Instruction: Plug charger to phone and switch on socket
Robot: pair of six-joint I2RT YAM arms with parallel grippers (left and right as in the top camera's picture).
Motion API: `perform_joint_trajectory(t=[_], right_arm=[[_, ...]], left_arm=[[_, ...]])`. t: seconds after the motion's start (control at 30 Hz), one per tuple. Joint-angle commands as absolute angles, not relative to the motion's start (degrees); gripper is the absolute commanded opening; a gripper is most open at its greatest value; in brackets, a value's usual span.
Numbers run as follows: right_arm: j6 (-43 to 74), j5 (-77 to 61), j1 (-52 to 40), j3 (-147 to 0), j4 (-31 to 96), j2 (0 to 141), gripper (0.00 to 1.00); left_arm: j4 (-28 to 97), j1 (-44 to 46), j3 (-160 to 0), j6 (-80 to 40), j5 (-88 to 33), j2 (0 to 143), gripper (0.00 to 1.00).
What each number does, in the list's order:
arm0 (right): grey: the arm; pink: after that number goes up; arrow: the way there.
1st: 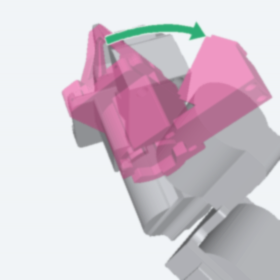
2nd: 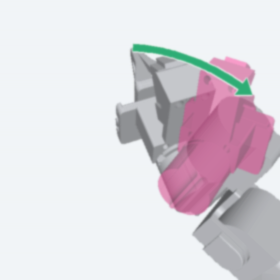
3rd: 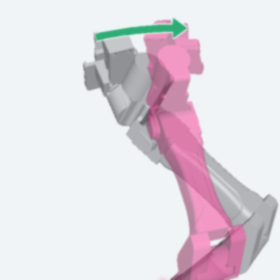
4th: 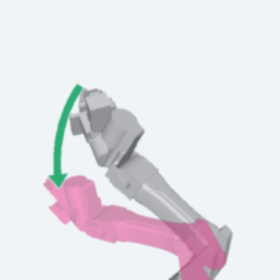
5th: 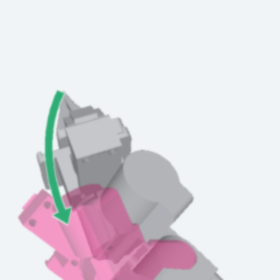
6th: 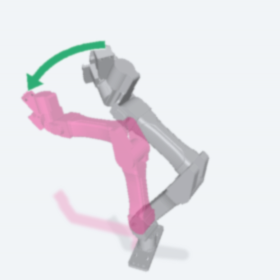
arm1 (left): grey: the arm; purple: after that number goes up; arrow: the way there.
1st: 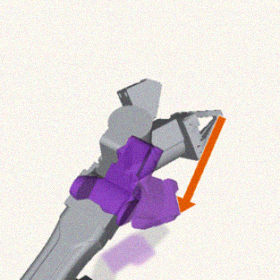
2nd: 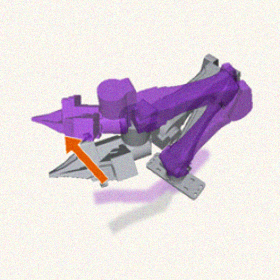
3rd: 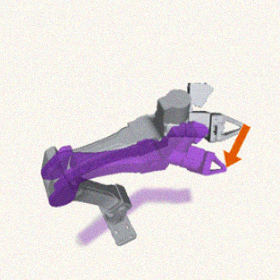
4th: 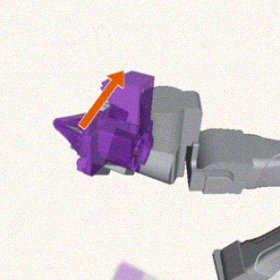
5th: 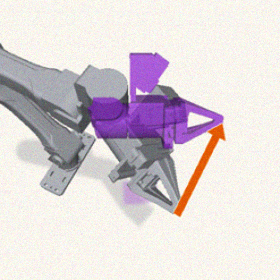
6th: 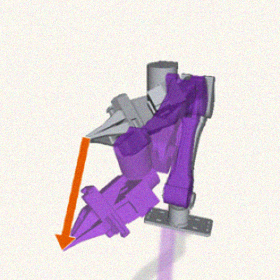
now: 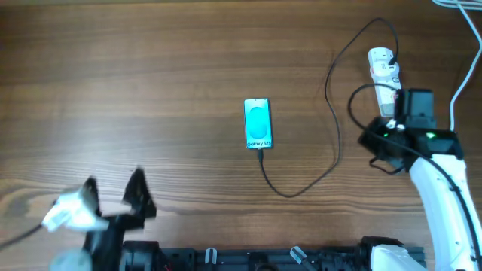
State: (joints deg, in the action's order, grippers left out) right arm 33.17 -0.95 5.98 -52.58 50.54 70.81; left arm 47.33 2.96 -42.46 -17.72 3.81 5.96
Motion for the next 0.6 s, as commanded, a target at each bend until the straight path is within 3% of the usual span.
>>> perform_joint_trajectory(t=[0.0, 0.23, 0.57], right_arm=[[32.67, 7.01, 11.05, -57.58, 48.14, 70.94, 0.04], [31.55, 9.41, 15.70, -57.87, 34.94, 77.76, 0.04], [30.85, 8.60, 16.21, -74.41, 29.10, 106.37, 0.04]], left_arm=[[37.60, 3.16, -29.93, -19.66, 4.14, 5.54, 1.00], [31.73, 3.16, -21.52, -20.21, 4.64, 5.63, 1.00], [31.92, 3.16, -21.52, -20.23, 4.99, 5.67, 1.00]])
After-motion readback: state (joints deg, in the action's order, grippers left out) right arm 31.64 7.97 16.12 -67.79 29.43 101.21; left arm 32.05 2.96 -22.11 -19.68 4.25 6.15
